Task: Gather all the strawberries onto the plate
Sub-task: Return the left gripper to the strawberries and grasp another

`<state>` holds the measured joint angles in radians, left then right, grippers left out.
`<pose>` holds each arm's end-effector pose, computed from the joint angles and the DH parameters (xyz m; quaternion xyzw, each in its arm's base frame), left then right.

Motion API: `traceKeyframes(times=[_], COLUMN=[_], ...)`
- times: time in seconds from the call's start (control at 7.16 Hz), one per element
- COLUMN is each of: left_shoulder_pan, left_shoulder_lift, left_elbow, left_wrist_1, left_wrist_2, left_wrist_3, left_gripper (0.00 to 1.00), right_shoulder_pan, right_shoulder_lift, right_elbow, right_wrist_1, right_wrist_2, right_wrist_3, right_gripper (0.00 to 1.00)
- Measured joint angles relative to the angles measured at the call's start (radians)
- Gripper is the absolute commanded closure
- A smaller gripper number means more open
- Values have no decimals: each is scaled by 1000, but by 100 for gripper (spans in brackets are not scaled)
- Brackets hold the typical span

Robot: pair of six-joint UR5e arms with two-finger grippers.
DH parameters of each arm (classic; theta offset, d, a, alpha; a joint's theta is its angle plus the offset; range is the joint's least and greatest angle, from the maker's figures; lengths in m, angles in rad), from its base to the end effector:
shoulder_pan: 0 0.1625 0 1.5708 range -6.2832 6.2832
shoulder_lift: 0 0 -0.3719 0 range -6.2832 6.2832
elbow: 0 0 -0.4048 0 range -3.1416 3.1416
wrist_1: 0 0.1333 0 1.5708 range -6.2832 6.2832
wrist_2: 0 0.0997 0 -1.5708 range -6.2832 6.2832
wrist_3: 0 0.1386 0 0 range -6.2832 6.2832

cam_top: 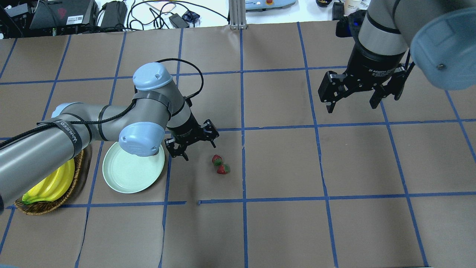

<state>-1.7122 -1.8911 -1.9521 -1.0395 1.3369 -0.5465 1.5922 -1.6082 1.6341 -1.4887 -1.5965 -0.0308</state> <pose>-0.2345 -0.4734 0.1044 0.2088 -0.9673 -0.1187 0.0810 0.1399 -0.4721 0.3752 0.0268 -0.9981 -0.0540 0.0126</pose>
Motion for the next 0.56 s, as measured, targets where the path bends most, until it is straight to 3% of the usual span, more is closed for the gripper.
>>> traceKeyframes(times=[0.28,0.42,0.56], left_shoulder_pan=[-25,-27,-28], left_shoulder_lift=[-48,-65,-78], left_elbow=[-1,-2,-3], left_wrist_1=[36,38,38], left_wrist_2=[-40,-38,-39], left_wrist_3=[-38,-24,-12], left_gripper=[13,26,66], right_shoulder_pan=[0,0,0], right_shoulder_lift=[0,0,0], right_elbow=[8,9,11], right_wrist_1=[-1,-2,-2], right_wrist_2=[-2,-2,-3], right_wrist_3=[-2,-2,-2], right_gripper=[0,0,0])
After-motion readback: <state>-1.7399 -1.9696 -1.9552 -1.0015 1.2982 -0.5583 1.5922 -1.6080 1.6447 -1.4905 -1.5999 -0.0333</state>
